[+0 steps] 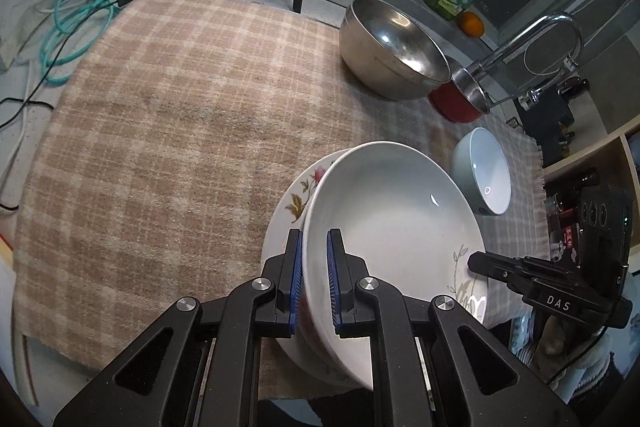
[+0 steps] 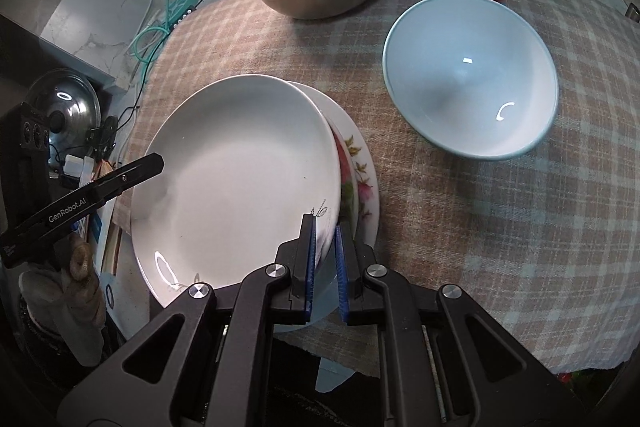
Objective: Organize plates and bowls
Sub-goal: 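Carry the gold-branch white plate over and lower it onto the plate stack, then open the right gripper and lift it off the plate stack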
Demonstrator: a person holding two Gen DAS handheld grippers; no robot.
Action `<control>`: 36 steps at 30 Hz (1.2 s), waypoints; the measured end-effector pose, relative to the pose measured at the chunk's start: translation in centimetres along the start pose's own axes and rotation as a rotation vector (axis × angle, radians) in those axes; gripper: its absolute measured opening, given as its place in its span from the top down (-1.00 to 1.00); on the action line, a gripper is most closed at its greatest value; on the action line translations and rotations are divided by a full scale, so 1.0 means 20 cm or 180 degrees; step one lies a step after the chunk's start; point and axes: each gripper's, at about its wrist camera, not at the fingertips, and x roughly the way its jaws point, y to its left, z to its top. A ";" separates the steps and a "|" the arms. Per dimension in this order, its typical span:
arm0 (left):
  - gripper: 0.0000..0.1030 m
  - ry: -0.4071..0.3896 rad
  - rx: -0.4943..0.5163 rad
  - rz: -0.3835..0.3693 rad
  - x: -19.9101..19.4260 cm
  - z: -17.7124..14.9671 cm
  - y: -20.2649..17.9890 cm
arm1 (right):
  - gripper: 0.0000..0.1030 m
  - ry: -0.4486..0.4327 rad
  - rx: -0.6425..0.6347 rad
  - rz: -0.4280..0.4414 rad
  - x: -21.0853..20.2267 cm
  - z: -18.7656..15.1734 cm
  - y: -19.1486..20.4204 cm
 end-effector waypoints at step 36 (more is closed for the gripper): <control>0.72 0.0148 0.0181 0.0158 0.06 -0.02 -0.03 | 0.65 0.0028 -0.0181 -0.0187 0.02 0.00 0.03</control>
